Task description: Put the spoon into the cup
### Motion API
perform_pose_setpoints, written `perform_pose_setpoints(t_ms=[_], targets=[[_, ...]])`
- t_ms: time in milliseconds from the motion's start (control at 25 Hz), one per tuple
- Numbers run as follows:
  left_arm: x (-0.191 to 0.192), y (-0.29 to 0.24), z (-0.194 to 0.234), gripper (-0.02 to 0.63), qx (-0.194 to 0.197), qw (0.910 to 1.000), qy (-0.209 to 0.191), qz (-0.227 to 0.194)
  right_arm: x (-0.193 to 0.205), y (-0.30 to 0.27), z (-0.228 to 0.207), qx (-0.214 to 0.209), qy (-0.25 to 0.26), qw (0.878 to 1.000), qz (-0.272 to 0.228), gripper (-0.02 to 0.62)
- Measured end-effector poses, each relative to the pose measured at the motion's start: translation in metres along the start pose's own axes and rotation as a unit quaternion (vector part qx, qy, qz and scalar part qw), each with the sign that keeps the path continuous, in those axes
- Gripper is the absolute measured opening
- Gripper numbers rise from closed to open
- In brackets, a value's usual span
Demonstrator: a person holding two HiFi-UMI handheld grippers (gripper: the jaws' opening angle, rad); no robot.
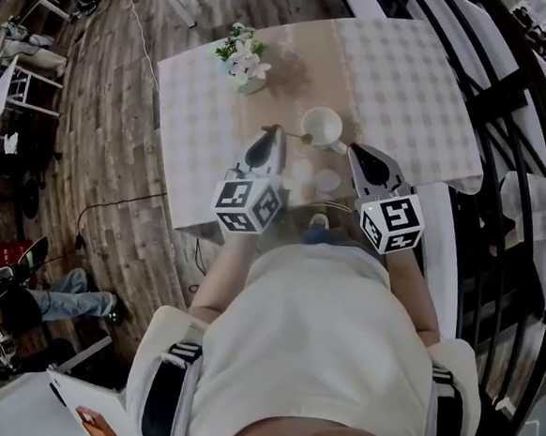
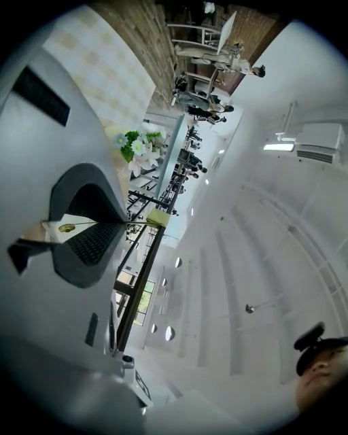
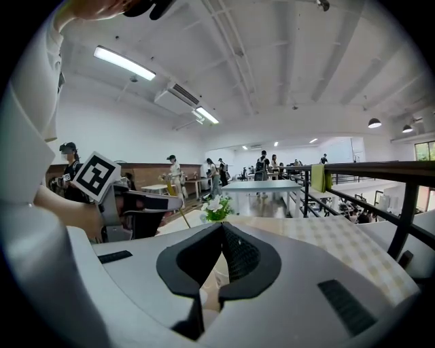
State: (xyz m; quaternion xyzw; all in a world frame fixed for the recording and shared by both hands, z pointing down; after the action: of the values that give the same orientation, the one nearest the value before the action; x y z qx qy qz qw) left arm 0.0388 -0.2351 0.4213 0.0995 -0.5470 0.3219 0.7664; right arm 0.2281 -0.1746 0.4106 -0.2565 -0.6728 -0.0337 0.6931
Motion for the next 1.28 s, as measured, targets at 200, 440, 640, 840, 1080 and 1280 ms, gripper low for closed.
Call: perform_pose_setpoints(t_ms=[200, 440, 640, 840, 1080, 1280], targets=[[0.008, -0.019, 0.005, 0.005, -0.018, 0.9998, 0.007, 0.007, 0.003, -0.018, -0.015, -0.021, -0.002, 1.000, 0.006, 0.000], [0.022, -0.039, 0.010, 0.005, -0.036, 0.9990, 0.016, 0.023, 0.012, -0.033, -0.034, -0.035, -0.010, 0.999, 0.020, 0.002], [0.035, -0.055, 0.014, 0.005, -0.042, 0.9981, 0.032, 0.033, 0.019, -0.042, -0.045, -0.040, -0.017, 0.999, 0.030, 0.001], [0.054, -0.071, 0.020, 0.005, -0.050, 0.9965, 0.044, 0.051, 0.028, -0.051, -0.054, -0.047, -0.023, 0.998, 0.040, 0.002], [0.068, -0.083, 0.017, 0.005, -0.056, 0.9945, 0.057, 0.067, 0.031, -0.049, -0.062, -0.051, -0.028, 0.997, 0.052, 0.002], [0.084, -0.096, 0.026, 0.005, -0.058, 0.9937, 0.063, 0.072, 0.043, -0.060, -0.066, -0.055, -0.035, 0.996, 0.059, 0.002]])
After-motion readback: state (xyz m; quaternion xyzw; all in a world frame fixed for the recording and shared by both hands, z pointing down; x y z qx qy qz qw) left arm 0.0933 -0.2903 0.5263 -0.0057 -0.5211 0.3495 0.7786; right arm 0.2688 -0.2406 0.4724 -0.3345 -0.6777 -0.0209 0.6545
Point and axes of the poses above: the fingertips, and each gripper's own axes: y backward along the fingers, z to its left, x out of its underside, the point moved 6 cm from there along y, backward along the fingers, and after that the axes turned 2 degrees about z, right-handed, at the moved point
